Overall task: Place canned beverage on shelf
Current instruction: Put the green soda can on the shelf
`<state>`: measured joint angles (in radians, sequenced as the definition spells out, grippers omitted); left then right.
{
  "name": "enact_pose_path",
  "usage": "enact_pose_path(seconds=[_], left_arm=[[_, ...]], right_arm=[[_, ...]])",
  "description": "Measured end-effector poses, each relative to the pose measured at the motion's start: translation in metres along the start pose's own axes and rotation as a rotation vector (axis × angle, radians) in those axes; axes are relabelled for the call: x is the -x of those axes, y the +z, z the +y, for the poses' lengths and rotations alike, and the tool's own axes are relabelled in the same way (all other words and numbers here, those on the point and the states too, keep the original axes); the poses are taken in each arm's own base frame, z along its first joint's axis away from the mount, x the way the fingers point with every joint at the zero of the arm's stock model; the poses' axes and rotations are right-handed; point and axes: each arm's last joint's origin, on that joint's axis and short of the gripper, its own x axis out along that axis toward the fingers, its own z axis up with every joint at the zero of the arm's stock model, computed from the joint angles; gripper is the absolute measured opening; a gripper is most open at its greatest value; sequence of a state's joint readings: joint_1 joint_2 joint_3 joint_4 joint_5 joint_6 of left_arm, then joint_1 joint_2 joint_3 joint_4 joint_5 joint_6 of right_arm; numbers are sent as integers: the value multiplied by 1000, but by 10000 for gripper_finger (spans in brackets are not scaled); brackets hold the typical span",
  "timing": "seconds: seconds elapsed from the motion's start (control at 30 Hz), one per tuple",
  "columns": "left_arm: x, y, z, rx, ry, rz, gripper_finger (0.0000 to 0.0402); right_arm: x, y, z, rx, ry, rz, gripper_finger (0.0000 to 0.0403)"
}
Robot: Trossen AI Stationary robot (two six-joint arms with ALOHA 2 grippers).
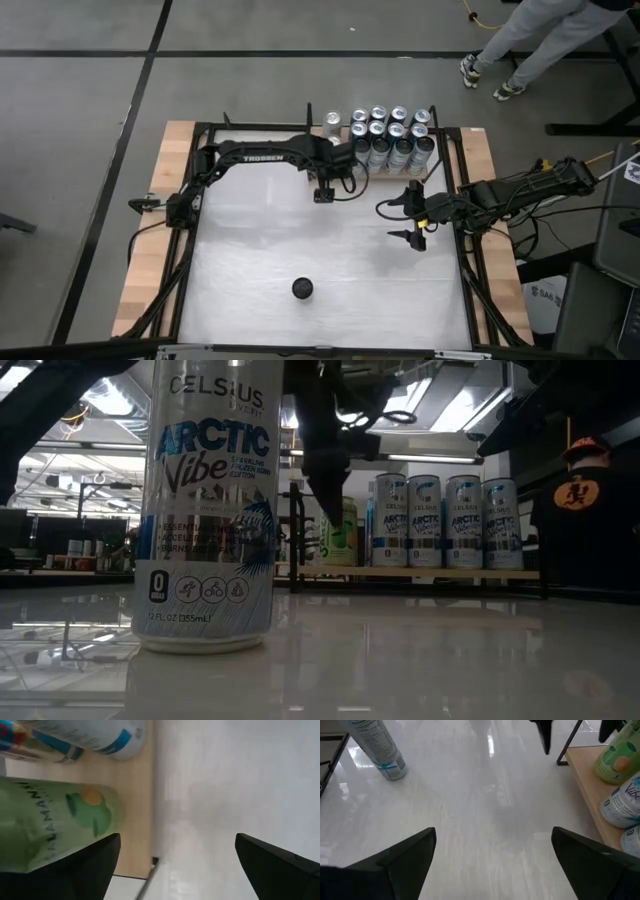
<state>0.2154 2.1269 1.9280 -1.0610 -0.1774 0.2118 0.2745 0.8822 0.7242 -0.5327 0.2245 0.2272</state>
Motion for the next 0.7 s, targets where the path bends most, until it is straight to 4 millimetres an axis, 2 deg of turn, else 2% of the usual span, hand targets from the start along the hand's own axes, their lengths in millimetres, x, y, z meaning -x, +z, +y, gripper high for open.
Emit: enact_pose_path(seconds=[0.23, 0.53, 0.7], left_arm=[[-8, 0, 14, -4, 87, -28, 384], [-10, 2, 38, 44, 133, -95, 384], [-11, 0, 45, 65, 134, -92, 384]], right_arm=[[0, 0, 0, 0, 1, 0, 386], [0, 0, 0, 0, 0, 0, 386], [0, 0, 0, 0, 1, 0, 386]])
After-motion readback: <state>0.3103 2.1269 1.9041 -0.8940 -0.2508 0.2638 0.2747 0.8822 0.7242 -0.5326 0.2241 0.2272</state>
